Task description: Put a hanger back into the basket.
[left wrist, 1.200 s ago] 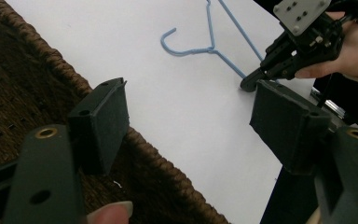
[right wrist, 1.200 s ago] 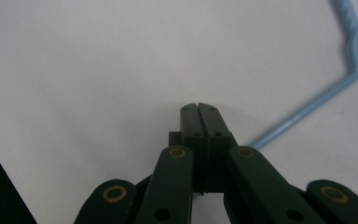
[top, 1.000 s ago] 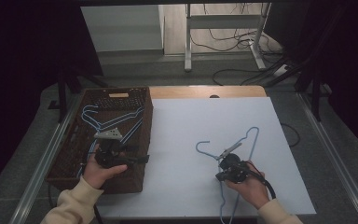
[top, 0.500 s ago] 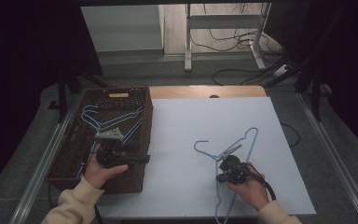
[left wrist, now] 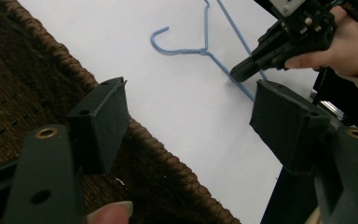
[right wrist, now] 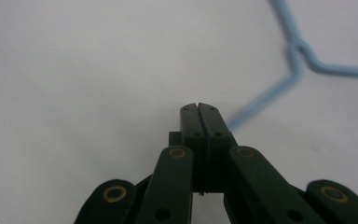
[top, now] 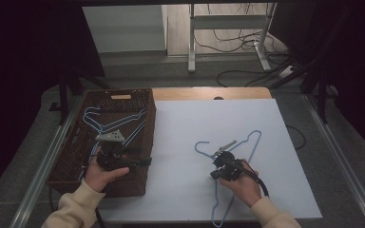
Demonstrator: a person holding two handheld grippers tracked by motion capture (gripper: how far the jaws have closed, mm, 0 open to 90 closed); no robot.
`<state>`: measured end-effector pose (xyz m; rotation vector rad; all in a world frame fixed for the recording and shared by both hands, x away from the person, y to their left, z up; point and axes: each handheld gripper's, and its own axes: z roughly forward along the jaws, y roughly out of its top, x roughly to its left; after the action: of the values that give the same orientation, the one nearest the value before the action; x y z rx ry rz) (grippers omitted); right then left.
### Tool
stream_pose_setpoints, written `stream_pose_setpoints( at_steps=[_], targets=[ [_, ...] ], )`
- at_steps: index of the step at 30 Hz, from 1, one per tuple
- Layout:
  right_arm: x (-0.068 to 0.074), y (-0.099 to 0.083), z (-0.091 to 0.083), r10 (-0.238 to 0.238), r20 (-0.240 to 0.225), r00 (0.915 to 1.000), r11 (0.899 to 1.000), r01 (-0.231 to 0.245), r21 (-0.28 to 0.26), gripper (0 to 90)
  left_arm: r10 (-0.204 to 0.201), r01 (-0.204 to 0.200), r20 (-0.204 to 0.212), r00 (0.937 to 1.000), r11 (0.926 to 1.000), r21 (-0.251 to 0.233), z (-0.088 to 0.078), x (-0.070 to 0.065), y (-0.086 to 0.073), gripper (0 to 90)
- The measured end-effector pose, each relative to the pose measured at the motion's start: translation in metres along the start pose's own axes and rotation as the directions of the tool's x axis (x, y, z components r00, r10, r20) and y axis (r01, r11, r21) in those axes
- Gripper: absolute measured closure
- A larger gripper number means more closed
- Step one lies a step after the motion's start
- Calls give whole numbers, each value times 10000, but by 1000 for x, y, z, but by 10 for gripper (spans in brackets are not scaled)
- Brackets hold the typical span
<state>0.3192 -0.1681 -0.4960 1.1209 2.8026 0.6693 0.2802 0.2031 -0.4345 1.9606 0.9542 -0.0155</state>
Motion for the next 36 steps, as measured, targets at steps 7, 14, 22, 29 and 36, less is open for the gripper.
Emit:
stream_pose_setpoints(
  at_steps=[7,14,22,29,36],
  targets=[
    [-9,-18,0,645,-478,9968,9979,-644,38,898,12,-12,-43,10000,10000,9,0,-1,0,276],
    [-5,-12,5,807,-685,9944,9966,-817,-118,898,74,-74,-12,10000,10000,33,1,-2,2,276],
    [3,5,17,623,-811,9948,9972,-653,-354,898,118,-118,20,9999,9999,26,1,-2,2,276],
    [8,24,29,457,-923,9947,9968,-515,-615,898,57,-57,-14,10000,10000,27,1,-1,2,275],
    [10,41,35,270,-986,9948,9955,-358,-879,897,84,-84,-4,10000,10000,24,1,-2,1,276]
  ],
)
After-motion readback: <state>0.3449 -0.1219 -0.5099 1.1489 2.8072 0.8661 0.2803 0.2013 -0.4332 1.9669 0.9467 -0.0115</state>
